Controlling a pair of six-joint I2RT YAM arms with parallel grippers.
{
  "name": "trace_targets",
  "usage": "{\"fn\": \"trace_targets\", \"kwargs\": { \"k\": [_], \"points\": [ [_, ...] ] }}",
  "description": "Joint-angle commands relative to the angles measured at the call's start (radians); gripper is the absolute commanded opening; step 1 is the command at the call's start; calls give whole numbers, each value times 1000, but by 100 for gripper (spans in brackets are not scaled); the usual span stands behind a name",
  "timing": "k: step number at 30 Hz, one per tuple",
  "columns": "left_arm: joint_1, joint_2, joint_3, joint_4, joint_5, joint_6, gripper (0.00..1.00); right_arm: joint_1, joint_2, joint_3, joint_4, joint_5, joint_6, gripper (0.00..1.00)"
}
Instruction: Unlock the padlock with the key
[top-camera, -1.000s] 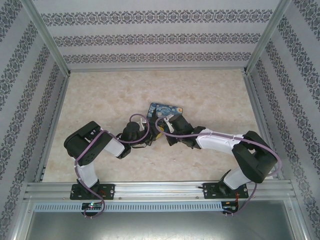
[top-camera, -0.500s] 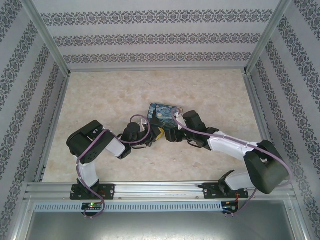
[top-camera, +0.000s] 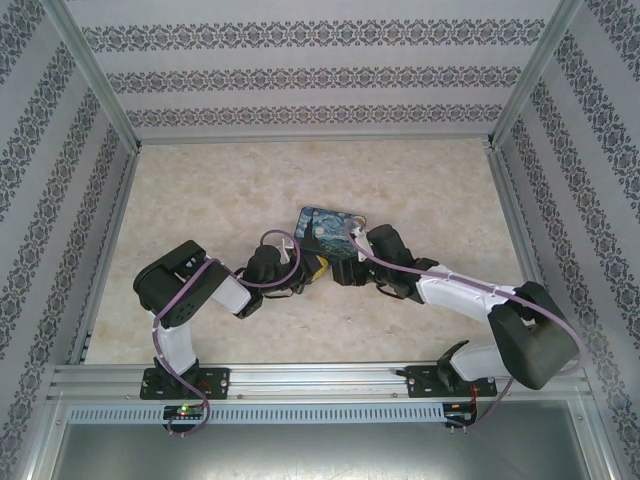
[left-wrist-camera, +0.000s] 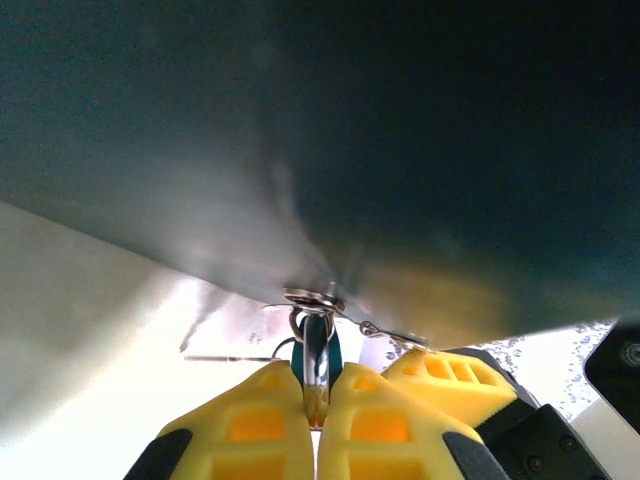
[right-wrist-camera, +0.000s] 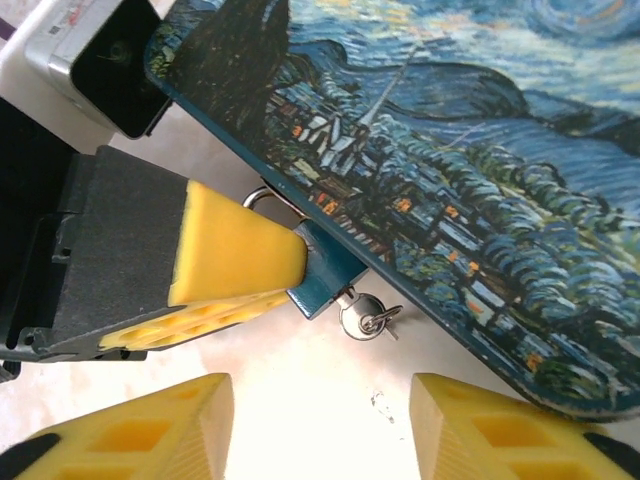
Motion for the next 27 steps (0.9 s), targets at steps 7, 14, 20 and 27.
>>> {"fn": "trace_targets", "kwargs": {
  "k": [7,14,20,27],
  "points": [
    [-5,-6,-39,-7,24,52,35,-10,91,9,168,-27,137,59],
    [-5,-123,-86,-99,-3,97,53,-39,146,26,242,-46,195,60],
    [-2,-300,-97,-303,-53,180,71,-72,181,79,259,-55,206,60],
    [18,-502,-25,-648,-127,335,87,-112,203,146,262,-107,206,60]
  ]
}}
